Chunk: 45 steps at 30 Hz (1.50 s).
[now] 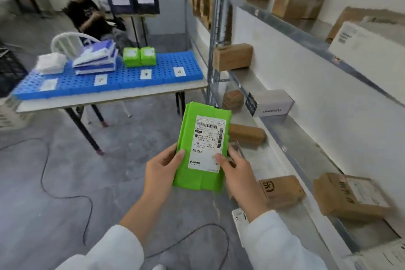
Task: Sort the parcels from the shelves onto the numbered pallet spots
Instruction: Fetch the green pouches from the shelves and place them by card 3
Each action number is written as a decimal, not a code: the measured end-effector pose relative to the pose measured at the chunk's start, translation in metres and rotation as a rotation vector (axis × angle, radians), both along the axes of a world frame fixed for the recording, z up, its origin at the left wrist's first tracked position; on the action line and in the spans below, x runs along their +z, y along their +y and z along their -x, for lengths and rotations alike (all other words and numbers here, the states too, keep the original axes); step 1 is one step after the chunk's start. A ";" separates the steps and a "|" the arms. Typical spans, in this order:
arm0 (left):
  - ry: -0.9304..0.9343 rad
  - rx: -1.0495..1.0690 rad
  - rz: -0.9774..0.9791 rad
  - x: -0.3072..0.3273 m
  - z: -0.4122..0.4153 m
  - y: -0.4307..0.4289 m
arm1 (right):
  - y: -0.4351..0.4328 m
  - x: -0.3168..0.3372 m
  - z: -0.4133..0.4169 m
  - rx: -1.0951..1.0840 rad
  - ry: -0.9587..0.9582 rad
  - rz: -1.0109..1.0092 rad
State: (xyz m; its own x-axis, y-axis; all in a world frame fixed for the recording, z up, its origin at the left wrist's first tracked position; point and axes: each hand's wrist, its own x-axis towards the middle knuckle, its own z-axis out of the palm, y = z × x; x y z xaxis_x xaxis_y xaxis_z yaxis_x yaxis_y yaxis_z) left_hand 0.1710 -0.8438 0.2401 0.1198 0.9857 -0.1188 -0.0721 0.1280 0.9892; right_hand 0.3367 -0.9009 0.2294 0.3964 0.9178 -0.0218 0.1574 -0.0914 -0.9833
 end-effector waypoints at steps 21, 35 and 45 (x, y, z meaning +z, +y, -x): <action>-0.135 0.400 -0.105 0.018 0.168 0.080 | 0.146 0.040 0.160 0.361 -0.031 -0.104; 0.043 0.389 -0.199 0.017 0.257 0.175 | 0.248 0.039 0.240 0.412 -0.006 -0.125; 0.032 0.412 -0.183 0.030 0.211 0.254 | 0.335 0.033 0.196 0.452 -0.005 -0.109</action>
State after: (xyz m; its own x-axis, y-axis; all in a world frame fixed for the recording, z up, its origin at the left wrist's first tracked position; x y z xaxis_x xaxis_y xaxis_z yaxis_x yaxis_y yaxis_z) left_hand -0.0397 -0.5896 0.2698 -0.2878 0.9555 0.0650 -0.0495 -0.0827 0.9954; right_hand 0.1409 -0.5663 0.2628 -0.0437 0.9954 0.0849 0.1625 0.0910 -0.9825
